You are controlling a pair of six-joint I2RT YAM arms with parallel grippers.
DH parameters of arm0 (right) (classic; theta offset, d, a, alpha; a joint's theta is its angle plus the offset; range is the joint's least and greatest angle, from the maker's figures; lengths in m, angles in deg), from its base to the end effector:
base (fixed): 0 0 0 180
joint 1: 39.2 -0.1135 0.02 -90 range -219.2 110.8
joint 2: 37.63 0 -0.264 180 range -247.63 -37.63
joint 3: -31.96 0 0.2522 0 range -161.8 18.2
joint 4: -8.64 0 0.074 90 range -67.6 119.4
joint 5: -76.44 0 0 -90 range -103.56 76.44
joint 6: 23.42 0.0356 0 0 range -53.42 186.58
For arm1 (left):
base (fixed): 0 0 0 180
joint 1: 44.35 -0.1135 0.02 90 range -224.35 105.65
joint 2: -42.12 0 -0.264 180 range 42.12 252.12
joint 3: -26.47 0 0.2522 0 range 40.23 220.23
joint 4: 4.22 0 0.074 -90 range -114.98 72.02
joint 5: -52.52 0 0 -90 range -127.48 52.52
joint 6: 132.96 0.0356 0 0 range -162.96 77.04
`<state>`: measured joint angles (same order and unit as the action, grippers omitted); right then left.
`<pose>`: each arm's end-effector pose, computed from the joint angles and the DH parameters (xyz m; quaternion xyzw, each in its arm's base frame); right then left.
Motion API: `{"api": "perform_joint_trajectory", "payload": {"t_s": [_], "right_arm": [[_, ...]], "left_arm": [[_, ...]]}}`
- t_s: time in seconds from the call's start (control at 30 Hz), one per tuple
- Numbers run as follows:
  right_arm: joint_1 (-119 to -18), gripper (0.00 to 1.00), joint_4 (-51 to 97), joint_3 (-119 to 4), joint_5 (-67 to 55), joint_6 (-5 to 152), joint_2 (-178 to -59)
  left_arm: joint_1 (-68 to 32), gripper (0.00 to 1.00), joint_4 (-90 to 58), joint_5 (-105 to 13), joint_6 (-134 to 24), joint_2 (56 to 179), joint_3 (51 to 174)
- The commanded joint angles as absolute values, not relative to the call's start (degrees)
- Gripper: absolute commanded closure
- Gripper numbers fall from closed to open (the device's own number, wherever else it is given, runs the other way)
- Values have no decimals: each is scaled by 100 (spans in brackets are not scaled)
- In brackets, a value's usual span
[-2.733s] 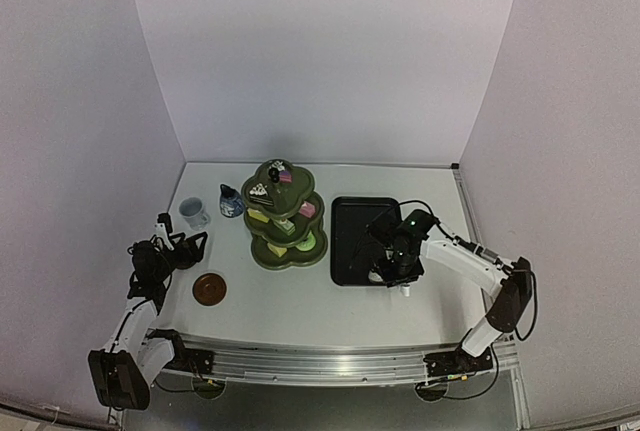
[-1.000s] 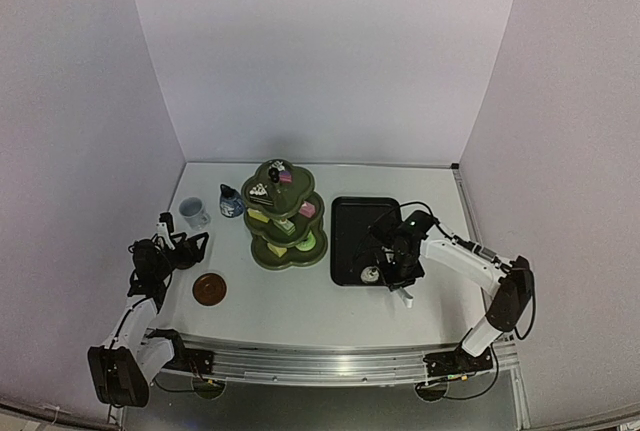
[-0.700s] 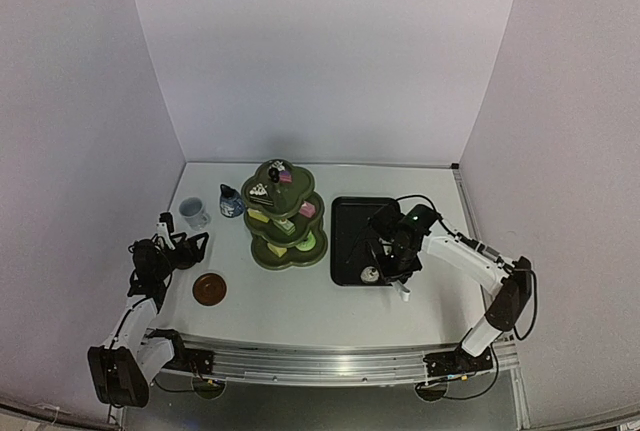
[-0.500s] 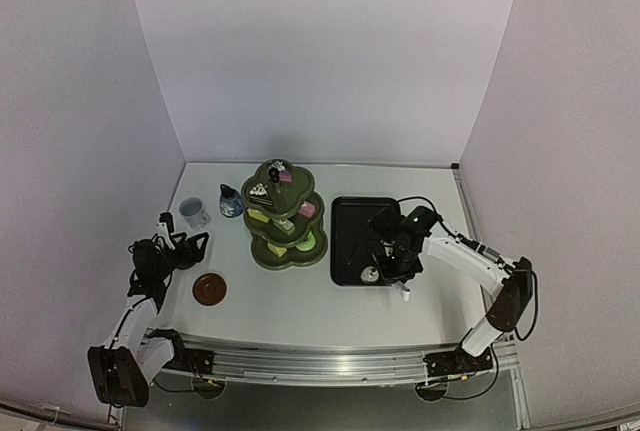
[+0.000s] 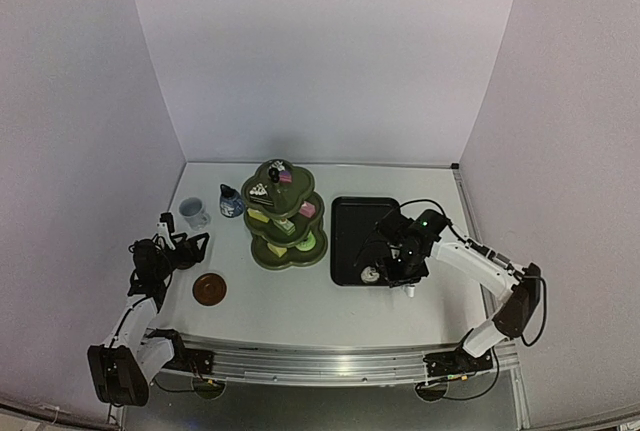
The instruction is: Serve the afternoon tea
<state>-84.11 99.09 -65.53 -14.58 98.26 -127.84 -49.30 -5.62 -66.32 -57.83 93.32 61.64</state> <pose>0.2017 0.2002 0.3006 -0.1145 0.9916 0.0299 0.0523 0.1981 -0.0001 0.2181 0.0108 0.7944 -0.2495 0.5537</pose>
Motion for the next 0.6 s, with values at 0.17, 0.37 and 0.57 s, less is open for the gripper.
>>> {"api": "perform_joint_trajectory", "payload": {"t_s": [0.17,0.37,0.57], "right_arm": [[-8394,72,11996,-6616,-1336,9960,-12492],[-8394,74,11996,-6577,-1296,9859,-12553],[-8394,74,11996,-6539,-1326,9792,-12656]], "left_arm": [[-4954,1,-453,-6714,-5720,9305,6405],[-4957,0,-470,-6715,-5728,9277,6402],[-4955,0,-467,-6715,-5723,9304,6433]]}}
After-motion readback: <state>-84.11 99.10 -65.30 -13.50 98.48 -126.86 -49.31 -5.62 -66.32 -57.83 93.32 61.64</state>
